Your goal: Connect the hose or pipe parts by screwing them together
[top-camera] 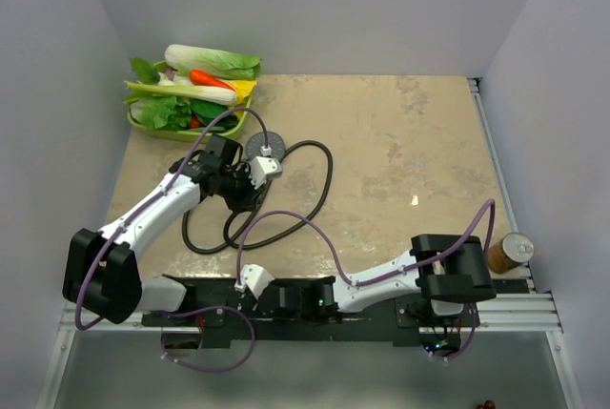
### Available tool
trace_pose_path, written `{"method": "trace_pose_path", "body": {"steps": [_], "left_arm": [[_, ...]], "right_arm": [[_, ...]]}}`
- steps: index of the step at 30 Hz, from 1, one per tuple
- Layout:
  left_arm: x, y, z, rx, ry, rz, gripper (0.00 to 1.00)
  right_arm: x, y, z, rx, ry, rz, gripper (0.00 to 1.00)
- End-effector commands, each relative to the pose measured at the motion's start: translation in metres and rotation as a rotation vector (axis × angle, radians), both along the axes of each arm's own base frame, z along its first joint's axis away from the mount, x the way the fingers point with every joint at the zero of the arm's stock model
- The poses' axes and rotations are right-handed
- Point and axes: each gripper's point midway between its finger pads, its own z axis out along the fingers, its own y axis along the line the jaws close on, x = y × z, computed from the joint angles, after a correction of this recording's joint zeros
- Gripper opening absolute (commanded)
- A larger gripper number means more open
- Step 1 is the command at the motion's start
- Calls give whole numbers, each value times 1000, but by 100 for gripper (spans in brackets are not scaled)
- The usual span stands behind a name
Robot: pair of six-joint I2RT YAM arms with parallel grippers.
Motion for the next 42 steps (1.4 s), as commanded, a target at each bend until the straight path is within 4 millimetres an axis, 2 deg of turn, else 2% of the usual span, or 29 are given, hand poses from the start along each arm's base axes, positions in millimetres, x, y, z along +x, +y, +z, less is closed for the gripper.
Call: {"method": "trace_pose_path", "body": {"steps": [1,2,4,5,6,7,8,11,17,19,20,21,22,23,24,26,27,30,31,33,34,36,37,38,40,41,42], "left_arm": [[6,-4,16,-40,-48,-16,0],[6,-4,15,-38,-47,-15,0],[7,-4,16,-37,-52,-15,0],[8,-3,16,-35,-54,-12,0],[8,-2,13,-26,-51,-8,0],[10,-1,12,-23,-58,-7,0],[10,1,10,-13,-63,-4,0],[16,13,-2,32,-87,26,0],[16,30,-19,72,-87,58,0],[17,33,-24,87,-94,60,0],[18,33,-25,91,-100,62,0],[19,36,-28,105,-107,68,0],[21,38,-29,115,-117,65,0],[22,39,-31,128,-124,64,0],[26,44,-33,156,-142,78,0],[29,43,-36,190,-163,66,0],[30,43,-37,212,-178,63,0],[24,24,-37,214,-176,13,0],[21,17,-36,205,-166,-1,10],[21,9,-34,177,-146,-10,15],[21,8,-34,169,-140,-5,26],[20,4,-31,147,-140,-11,40],[20,2,-28,135,-141,-12,60],[20,0,-25,125,-145,-13,71],[19,-5,-15,95,-141,-16,90],[19,-6,-11,85,-143,-18,93],[19,-8,-4,73,-144,-17,95]], "right_arm": [[22,1,34,59,-43,-50,0],[41,-2,44,76,-61,-85,0],[65,-10,70,136,-86,-138,0],[90,-17,77,153,-100,-188,0],[102,-23,89,194,-101,-219,0],[110,-26,92,213,-87,-233,0],[133,-35,94,242,-61,-301,0],[157,-44,98,409,75,-369,0],[176,-57,96,699,300,-458,0],[176,-60,103,800,348,-437,0],[180,-70,88,814,410,-492,0],[182,-68,108,923,418,-449,0],[184,-72,112,977,439,-453,0],[186,-81,91,986,526,-521,0],[187,-82,116,1113,521,-474,0],[189,-90,115,1202,619,-508,0],[195,-90,101,1221,664,-538,0],[198,-82,86,1195,737,-550,0],[199,-83,86,1200,732,-559,0],[202,-90,85,1202,705,-593,0],[203,-94,90,1213,690,-596,0],[209,-108,77,1175,674,-672,2],[209,-111,81,1179,664,-676,9],[209,-114,77,1162,656,-693,13],[209,-116,69,1115,654,-719,29],[209,-116,75,1117,634,-711,35],[211,-119,68,1085,629,-746,43]]}}
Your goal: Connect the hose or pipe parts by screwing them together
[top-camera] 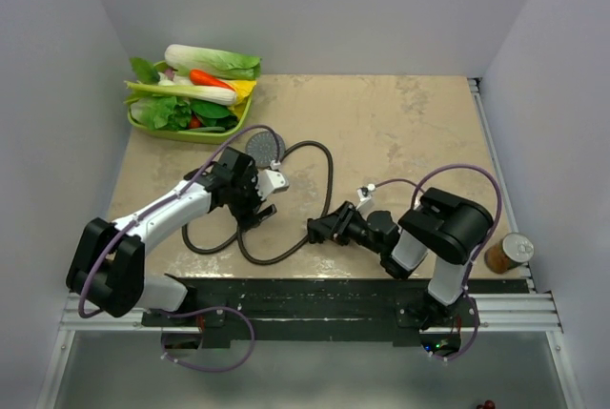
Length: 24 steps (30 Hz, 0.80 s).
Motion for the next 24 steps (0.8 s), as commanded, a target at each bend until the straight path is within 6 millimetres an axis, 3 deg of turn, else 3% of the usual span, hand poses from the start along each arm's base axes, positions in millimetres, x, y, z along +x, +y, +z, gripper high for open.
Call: {"method": "trace_pose_path", "body": {"steps": [1,2,4,6,8,10,11,12,13,14,15,16,17,18,19,20,21,23,24], "left_arm": [[13,-22,44,-117,-64,-12,97],[14,-23,49,-128,-65,-13,97],[14,-27,62,-153,-68,-8,98],[15,-31,73,-174,-67,-10,98],[15,-33,81,-189,-75,-10,99],[12,-34,82,-198,-62,-16,99],[10,-34,83,-200,-64,-17,99],[8,-34,83,-207,-59,-19,99],[9,-31,82,-212,-56,-10,99],[8,-29,81,-217,-49,-4,99],[8,-28,80,-232,-34,-3,99],[14,-19,81,-240,-31,32,99],[18,-14,81,-247,-22,47,99],[18,-11,81,-264,-2,51,99],[25,0,81,-268,2,88,99],[27,4,82,-270,9,102,99],[28,8,82,-272,11,109,99],[31,20,85,-275,-3,145,99],[31,24,85,-273,-5,150,99]], "right_arm": [[14,-7,45,62,-163,-60,43],[16,-9,55,73,-189,-70,43],[19,-11,57,62,-189,-81,46],[25,-9,66,28,-203,-84,56],[37,-7,76,-43,-258,-97,59],[41,-16,72,-201,-242,-103,60],[51,-8,97,-270,-340,-74,59],[48,-20,73,-433,-277,-50,58],[49,-23,80,-498,-302,-34,58],[58,-20,102,-569,-388,-2,58],[50,-30,85,-678,-338,59,58],[46,-27,80,-734,-342,111,58],[50,-26,91,-812,-397,136,58],[40,-31,80,-898,-374,193,58],[26,-20,70,-973,-394,259,59],[26,-13,77,-1032,-429,283,61],[21,-27,64,-1157,-392,290,63],[5,-14,54,-1256,-382,329,64],[3,-25,52,-1351,-372,299,66]]}}
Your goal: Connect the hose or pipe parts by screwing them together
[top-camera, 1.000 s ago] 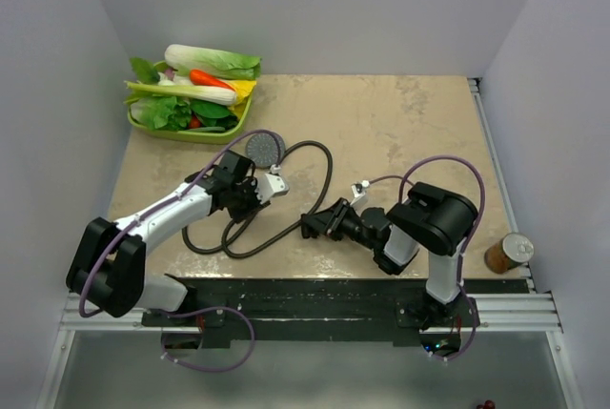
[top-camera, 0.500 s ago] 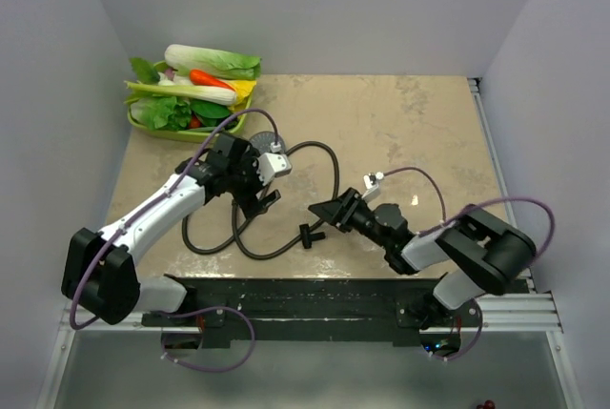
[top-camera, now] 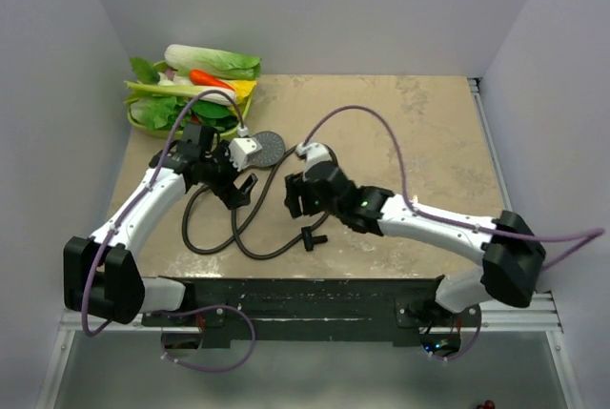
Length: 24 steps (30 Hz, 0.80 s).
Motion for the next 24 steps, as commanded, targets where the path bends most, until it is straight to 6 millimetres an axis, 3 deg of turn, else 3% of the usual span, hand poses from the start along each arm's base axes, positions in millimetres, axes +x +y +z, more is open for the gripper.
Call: {"method": "trace_pose_path", "body": {"steps": [1,5,6,8,16,24], "left_arm": [[6,12,18,-49,-25,20,99],[7,30,15,-48,-18,54,99],[5,31,15,-59,-8,47,99],[4,37,14,-70,-1,59,99],[-4,51,17,-73,-12,57,99],[-11,43,33,-121,-23,37,99]], "right_arm": [[-43,-51,-62,-579,23,-11,66],[-56,-31,-53,-634,-16,-85,70],[-59,-38,-65,-710,-4,-92,70],[-58,-35,-71,-729,-3,-114,70],[-67,-27,-112,-731,62,-45,69],[-56,-20,-133,-639,154,-10,46]]}}
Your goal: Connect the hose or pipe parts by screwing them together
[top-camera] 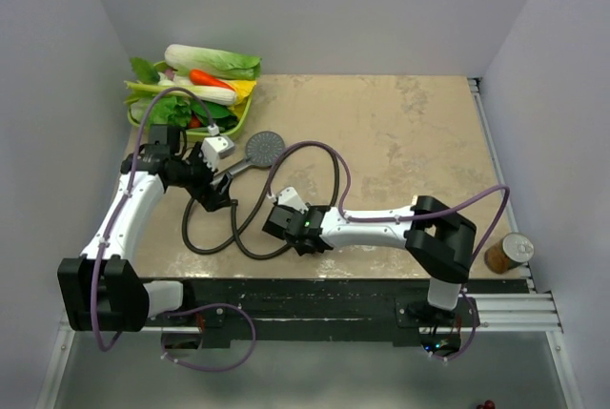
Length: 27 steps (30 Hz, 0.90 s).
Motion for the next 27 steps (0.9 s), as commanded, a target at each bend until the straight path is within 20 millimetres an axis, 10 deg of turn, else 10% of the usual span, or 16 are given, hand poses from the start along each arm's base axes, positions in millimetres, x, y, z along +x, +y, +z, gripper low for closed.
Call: {"method": "trace_pose_path", "body": {"steps": [1,11,15,20,27], "left_arm": [[0,-7,23,-47,-56,-35,99],[-1,-9,47,-58,-112,-27,99],[-2,-10,53,-67,-129,-28,99],[-7,-27,76,-163,-168,-94,99],[-33,-61,85,-377,-176,-268,99]], "right_arm": [[9,10,-7,81,41,-15,44],[5,5,-23,108,183,-24,45],[10,10,-6,207,187,-31,16],[40,46,108,639,73,-24,0],[63,34,243,1331,-24,-73,0]]}}
